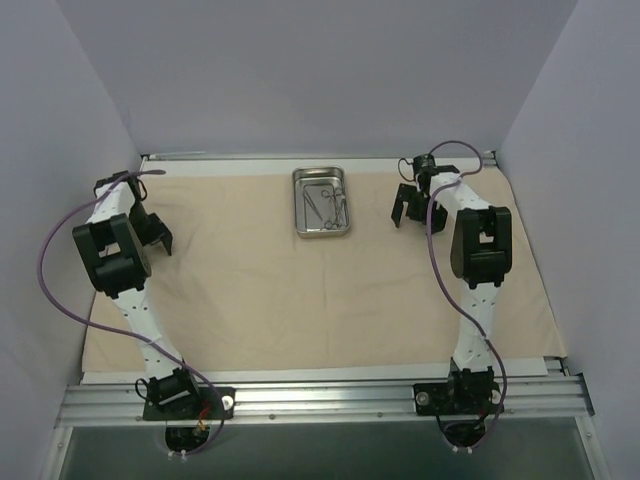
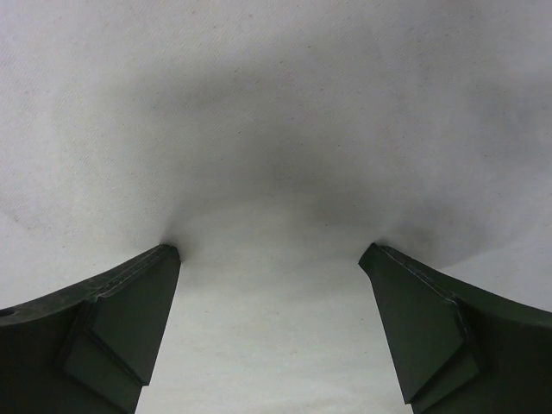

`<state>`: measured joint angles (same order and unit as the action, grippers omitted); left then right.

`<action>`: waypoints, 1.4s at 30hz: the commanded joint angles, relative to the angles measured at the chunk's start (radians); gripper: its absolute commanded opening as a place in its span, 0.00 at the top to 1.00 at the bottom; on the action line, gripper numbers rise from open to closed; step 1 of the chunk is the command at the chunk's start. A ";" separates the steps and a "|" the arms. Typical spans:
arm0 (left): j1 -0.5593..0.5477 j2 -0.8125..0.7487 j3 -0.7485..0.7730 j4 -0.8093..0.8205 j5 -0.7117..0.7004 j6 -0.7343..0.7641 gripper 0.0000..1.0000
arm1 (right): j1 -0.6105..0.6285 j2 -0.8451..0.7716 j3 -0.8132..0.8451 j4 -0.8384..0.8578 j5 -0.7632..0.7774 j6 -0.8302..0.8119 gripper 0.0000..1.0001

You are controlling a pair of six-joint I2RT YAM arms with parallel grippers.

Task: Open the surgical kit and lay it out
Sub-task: Smooth out the surgical kit at the center of the board.

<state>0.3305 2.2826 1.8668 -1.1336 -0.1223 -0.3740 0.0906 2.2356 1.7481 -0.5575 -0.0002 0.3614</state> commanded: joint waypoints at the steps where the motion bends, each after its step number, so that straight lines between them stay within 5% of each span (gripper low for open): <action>1: 0.024 0.072 0.049 0.031 -0.027 0.024 0.25 | -0.054 0.111 -0.055 -0.042 0.069 -0.019 0.00; 15: -0.001 -0.308 -0.116 0.041 -0.019 -0.008 0.18 | 0.095 -0.077 0.087 -0.130 0.031 -0.039 0.00; 19: -0.022 -0.412 -0.265 0.070 0.062 -0.017 0.23 | 0.138 -0.123 0.060 -0.108 -0.029 -0.029 0.00; 24: -0.099 -0.527 -0.490 0.141 0.157 -0.052 0.43 | 0.175 -0.134 0.037 -0.087 -0.049 -0.022 0.00; 32: -0.173 -0.463 -0.594 0.215 0.173 -0.088 0.50 | 0.218 -0.134 0.036 -0.078 -0.063 -0.018 0.00; 36: -0.163 -0.381 -0.569 0.215 0.071 -0.048 0.54 | 0.224 -0.129 0.050 -0.082 -0.073 -0.018 0.00; 42: -0.171 -0.420 -0.483 0.170 0.093 -0.026 0.44 | 0.225 -0.145 0.086 -0.099 -0.067 -0.030 0.00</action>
<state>0.1635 1.9209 1.2976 -0.9695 -0.0257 -0.4198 0.3096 2.1548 1.7908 -0.6125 -0.0677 0.3386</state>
